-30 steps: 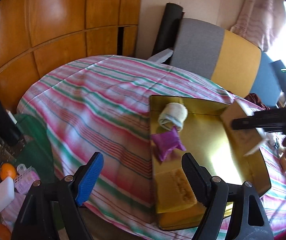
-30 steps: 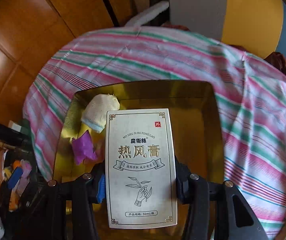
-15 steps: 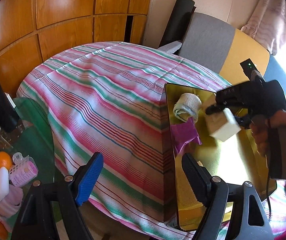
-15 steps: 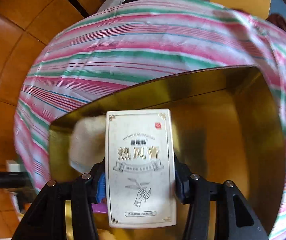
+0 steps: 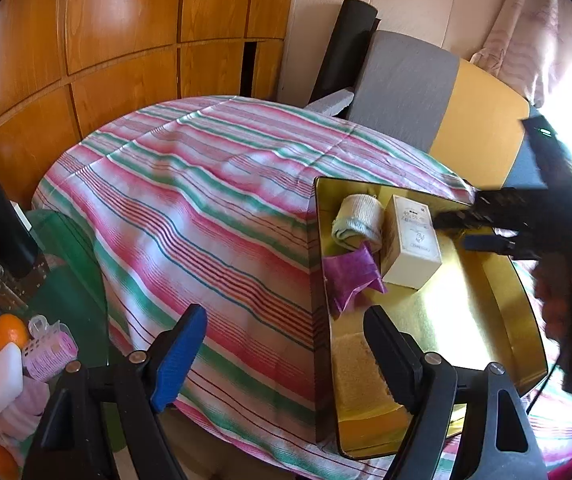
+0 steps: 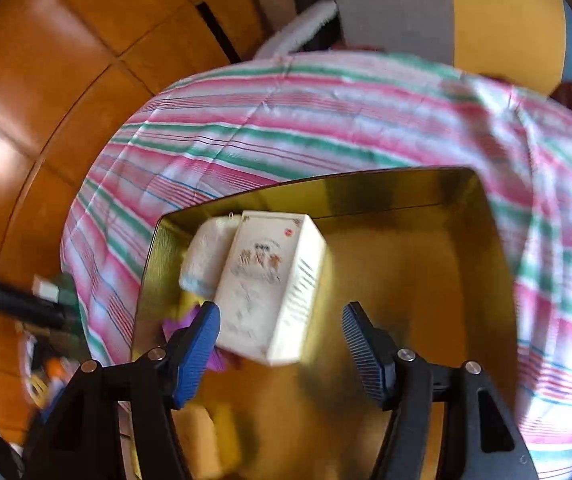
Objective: Organize objects
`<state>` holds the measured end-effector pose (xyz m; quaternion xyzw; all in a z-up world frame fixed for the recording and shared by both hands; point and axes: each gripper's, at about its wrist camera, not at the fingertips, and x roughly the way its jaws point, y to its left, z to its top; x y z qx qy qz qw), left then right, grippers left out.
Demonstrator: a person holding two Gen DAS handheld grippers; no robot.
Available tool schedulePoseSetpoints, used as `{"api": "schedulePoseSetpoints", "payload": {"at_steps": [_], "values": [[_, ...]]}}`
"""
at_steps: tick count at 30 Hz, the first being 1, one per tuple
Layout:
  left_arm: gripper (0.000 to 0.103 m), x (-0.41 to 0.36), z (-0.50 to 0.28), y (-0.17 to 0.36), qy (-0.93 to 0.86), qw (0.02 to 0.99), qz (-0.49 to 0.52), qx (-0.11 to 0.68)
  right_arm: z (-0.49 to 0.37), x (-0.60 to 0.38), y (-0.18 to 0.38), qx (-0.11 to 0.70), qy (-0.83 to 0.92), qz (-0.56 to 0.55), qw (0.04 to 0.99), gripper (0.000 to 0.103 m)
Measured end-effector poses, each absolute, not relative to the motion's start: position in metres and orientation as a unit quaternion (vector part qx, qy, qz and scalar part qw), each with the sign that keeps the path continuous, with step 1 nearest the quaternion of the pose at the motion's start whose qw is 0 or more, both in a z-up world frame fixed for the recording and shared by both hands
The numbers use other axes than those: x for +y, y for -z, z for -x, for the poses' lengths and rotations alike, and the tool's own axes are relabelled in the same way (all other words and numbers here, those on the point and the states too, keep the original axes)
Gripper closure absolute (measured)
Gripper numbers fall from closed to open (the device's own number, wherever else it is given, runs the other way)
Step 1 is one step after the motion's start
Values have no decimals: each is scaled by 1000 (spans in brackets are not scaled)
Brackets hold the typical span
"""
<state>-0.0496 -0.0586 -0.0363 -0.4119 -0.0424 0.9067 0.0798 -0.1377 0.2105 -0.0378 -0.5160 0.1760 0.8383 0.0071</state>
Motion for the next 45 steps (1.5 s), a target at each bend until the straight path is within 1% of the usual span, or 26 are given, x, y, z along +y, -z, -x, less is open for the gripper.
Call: {"api": "schedulePoseSetpoints", "payload": {"at_steps": [5, 7, 10, 17, 26, 30, 36, 41, 44, 45], "values": [[22, -47, 44, 25, -913, 87, 399, -28, 88, 209, 20, 100, -862, 498, 4, 38], [22, -40, 41, 21, -914, 95, 394, -20, 69, 213, 18, 87, -866, 493, 3, 38], [22, -26, 37, 16, -915, 110, 389, -6, 39, 227, 16, 89, -868, 488, 11, 38], [21, 19, 31, 5, -913, 153, 377, 36, -27, 282, 18, 127, -868, 475, 67, 38], [21, 90, 26, -14, -903, 221, 358, 86, -106, 385, 20, 185, -851, 456, 182, 38], [21, 133, 25, -26, -891, 266, 352, 102, -139, 427, 19, 205, -844, 435, 237, 38], [21, 206, 27, -38, -862, 333, 370, 101, -178, 482, 25, 243, -837, 384, 305, 38], [21, 273, 37, -33, -831, 369, 405, 93, -198, 502, 28, 290, -837, 344, 313, 37], [22, 312, 47, -22, -814, 380, 430, 89, -201, 503, 29, 304, -838, 333, 308, 37], [24, 324, 50, -17, -809, 380, 439, 90, -201, 503, 29, 306, -839, 331, 304, 37]]}}
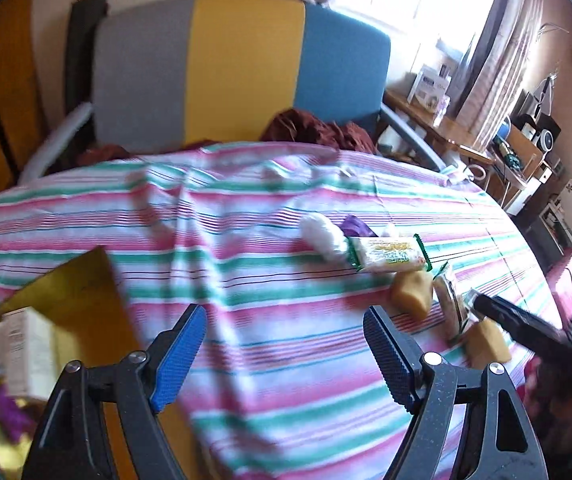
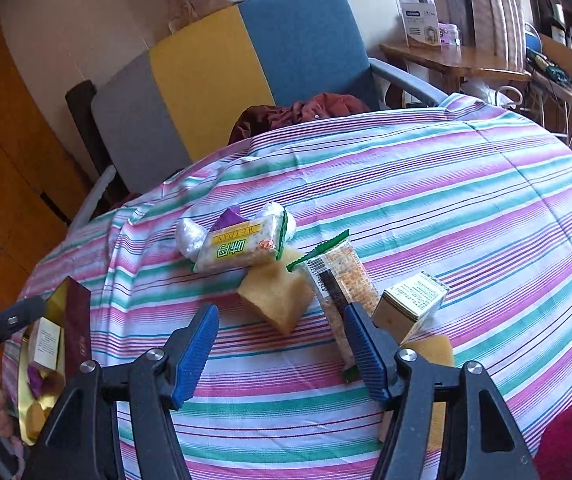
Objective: Organize objects
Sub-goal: 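Move both tools back toward the snack packets, then grasp the white plastic-wrapped bundle with the left tool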
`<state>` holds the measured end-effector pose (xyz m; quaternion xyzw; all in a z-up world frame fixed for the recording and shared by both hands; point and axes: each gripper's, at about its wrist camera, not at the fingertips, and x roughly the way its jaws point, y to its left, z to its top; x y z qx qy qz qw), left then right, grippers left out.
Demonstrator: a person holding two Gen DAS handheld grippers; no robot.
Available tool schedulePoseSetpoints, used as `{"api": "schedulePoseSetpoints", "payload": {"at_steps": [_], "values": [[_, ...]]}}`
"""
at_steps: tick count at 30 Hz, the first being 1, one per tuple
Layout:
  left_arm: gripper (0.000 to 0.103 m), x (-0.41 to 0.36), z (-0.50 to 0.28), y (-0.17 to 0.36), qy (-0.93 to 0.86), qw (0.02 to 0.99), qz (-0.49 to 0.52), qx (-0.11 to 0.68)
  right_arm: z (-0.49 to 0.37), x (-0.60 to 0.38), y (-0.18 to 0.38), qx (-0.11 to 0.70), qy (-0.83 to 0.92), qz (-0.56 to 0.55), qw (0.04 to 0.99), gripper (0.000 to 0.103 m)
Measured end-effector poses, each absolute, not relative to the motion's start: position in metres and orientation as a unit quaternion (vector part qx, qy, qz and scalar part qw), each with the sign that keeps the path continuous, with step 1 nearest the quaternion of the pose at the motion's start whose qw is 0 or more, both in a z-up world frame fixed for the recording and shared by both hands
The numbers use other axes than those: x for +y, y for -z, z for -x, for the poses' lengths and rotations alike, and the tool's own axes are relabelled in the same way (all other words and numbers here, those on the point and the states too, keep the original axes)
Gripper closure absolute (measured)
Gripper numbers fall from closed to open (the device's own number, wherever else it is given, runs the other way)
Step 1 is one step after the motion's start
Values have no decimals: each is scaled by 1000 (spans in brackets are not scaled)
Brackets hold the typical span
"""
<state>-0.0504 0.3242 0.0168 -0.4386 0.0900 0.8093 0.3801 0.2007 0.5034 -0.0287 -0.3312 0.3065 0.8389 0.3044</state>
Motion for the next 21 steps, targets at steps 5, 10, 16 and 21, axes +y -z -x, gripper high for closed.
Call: {"api": "schedulePoseSetpoints", "payload": {"at_steps": [5, 10, 16, 21], "values": [[34, 380, 75, 13, -783, 375, 490, 74, -198, 501, 30, 308, -845, 330, 287, 37], [36, 423, 97, 40, -765, 369, 526, 52, -196, 500, 32, 314, -846, 332, 273, 36], [34, 460, 125, 70, -752, 341, 564, 17, -190, 499, 36, 317, -845, 343, 259, 36], [37, 475, 144, 92, -746, 320, 584, 2, -190, 500, 37, 320, -844, 344, 259, 36]]}}
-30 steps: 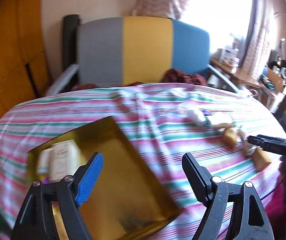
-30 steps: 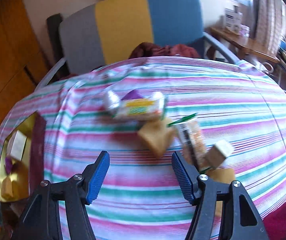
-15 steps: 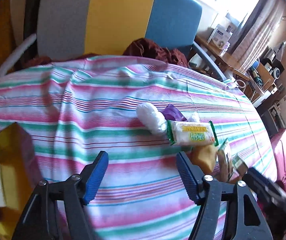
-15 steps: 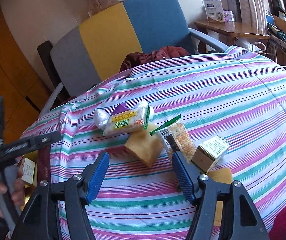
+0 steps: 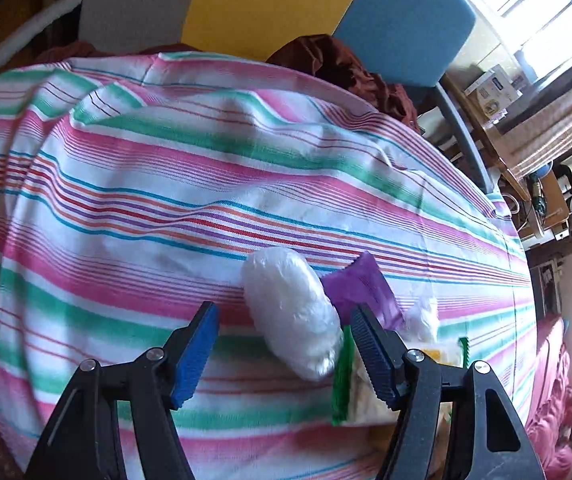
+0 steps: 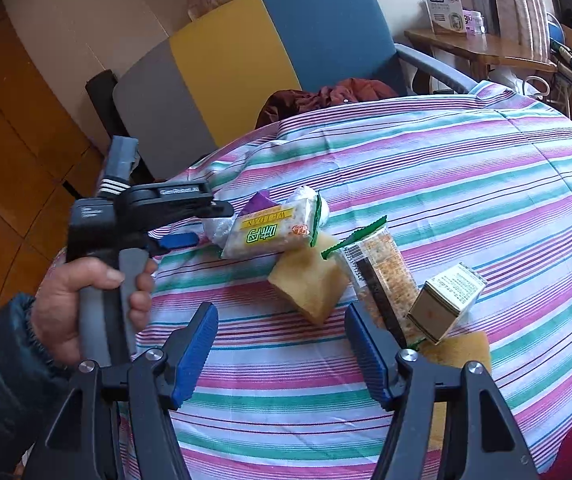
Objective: Organize objects
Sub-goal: 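Grasp the white plastic-wrapped bundle with the left tool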
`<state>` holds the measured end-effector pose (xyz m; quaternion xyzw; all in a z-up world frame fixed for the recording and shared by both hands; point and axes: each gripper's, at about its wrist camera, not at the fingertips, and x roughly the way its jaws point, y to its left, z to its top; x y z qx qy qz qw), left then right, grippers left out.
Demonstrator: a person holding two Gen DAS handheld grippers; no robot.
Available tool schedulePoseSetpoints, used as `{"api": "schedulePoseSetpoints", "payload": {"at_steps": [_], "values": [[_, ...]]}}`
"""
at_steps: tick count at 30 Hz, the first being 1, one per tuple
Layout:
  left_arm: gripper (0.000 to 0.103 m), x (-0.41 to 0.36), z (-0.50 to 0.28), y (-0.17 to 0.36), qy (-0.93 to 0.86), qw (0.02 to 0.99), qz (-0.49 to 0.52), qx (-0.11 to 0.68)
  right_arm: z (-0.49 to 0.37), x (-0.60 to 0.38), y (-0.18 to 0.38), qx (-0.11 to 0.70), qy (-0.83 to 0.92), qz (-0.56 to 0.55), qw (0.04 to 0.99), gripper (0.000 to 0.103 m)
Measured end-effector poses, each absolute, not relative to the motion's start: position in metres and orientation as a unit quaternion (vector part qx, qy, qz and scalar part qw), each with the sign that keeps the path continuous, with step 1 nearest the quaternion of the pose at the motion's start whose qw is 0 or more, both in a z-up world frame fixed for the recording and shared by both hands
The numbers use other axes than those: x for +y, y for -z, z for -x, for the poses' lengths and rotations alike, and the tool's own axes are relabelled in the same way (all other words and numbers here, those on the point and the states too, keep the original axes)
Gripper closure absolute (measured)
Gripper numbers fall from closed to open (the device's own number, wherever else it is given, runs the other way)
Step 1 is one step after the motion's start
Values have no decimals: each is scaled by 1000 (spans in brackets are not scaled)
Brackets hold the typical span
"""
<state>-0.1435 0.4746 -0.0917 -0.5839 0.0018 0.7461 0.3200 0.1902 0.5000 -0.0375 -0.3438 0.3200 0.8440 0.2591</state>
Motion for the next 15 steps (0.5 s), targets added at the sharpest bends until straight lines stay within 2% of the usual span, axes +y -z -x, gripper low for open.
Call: {"api": "schedulePoseSetpoints", "payload": {"at_steps": [2, 3, 15], "values": [[51, 475, 144, 95, -754, 317, 575, 8, -191, 501, 38, 322, -843, 343, 261, 36], [64, 475, 142, 94, -752, 327, 572, 13, -191, 501, 38, 323, -842, 343, 262, 36], [66, 409, 85, 66, -747, 375, 541, 92, -190, 502, 41, 321, -833, 353, 279, 36]]}}
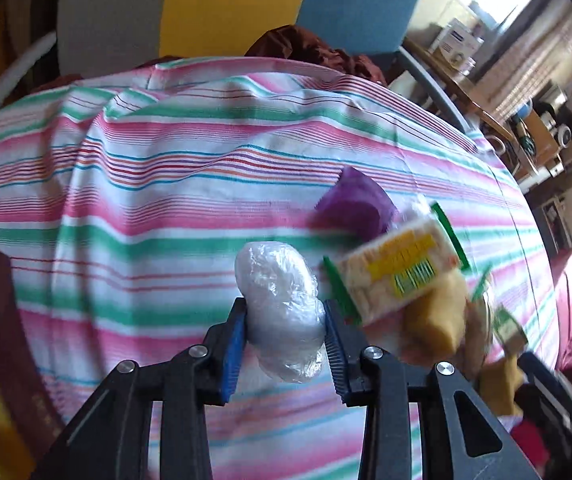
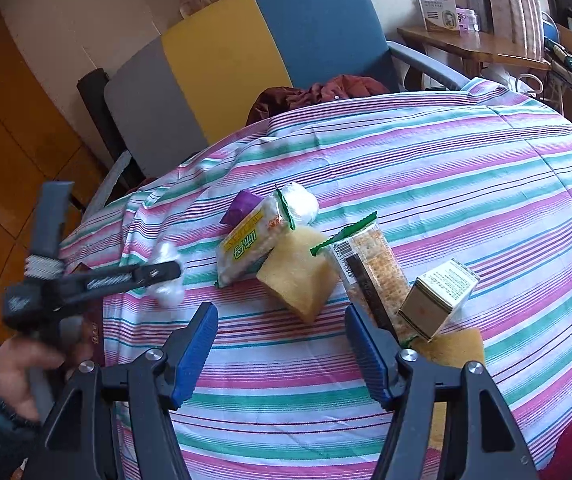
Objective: Organize objects
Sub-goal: 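Grasp the white plastic-wrapped bundle with the left tool, then drop the bundle into the tray with the left tool while the right tool grasps the WEIDAN packet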
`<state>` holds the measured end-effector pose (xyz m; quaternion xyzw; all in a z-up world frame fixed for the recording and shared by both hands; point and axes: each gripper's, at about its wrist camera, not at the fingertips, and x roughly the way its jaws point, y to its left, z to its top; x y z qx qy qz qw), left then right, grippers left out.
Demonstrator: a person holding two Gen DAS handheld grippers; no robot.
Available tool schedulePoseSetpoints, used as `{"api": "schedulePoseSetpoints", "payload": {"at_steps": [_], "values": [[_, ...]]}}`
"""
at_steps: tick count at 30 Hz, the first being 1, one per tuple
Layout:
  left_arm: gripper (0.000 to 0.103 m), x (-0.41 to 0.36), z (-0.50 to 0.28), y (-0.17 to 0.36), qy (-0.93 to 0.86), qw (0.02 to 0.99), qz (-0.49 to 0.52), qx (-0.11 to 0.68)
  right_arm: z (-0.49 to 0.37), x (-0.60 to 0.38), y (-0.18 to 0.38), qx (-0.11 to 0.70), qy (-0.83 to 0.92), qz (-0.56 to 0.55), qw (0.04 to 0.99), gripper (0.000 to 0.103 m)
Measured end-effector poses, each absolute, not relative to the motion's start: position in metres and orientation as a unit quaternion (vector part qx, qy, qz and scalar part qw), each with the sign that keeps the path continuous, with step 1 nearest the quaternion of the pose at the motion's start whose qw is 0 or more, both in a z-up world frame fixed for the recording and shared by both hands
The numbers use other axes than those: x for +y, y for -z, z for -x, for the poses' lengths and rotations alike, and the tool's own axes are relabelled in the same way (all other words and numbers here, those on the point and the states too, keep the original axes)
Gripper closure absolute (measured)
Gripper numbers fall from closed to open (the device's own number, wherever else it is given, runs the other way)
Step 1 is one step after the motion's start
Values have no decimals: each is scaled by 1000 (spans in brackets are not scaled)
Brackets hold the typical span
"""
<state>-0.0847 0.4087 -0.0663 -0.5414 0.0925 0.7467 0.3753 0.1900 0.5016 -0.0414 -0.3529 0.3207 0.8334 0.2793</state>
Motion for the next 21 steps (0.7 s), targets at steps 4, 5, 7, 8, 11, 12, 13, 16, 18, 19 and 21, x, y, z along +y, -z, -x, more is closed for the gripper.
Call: {"api": "schedulePoseSetpoints", "payload": {"at_steps": [4, 5, 7, 8, 11, 12, 13, 16, 18, 19, 21], "values": [[66, 380, 61, 41, -749, 404, 516, 97, -188, 500, 44, 327, -829, 362, 272, 36], [66, 371, 53, 34, -750, 414, 506, 100, -185, 498, 43, 326, -830, 366, 265, 36], [66, 355, 43, 22, -751, 428, 492, 101, -178, 493, 39, 314, -834, 374, 256, 36], [66, 346, 39, 18, -751, 434, 487, 99, -172, 492, 35, 304, -837, 379, 252, 36], [66, 320, 28, 7, -751, 447, 477, 92, -148, 498, 24, 289, -843, 383, 243, 36], [66, 312, 25, 6, -752, 450, 474, 91, -137, 504, 23, 282, -843, 387, 247, 36], [66, 304, 22, 4, -752, 452, 471, 90, -127, 511, 23, 275, -840, 393, 252, 36], [66, 279, 16, 0, -753, 456, 468, 79, -96, 537, 36, 264, -824, 419, 275, 36], [66, 263, 15, -3, -757, 452, 465, 73, -82, 554, 49, 266, -810, 435, 289, 36], [66, 252, 16, -4, -760, 449, 465, 68, -75, 560, 54, 268, -804, 441, 294, 36], [66, 236, 18, -5, -762, 445, 468, 57, -63, 571, 64, 275, -794, 449, 303, 36]]}}
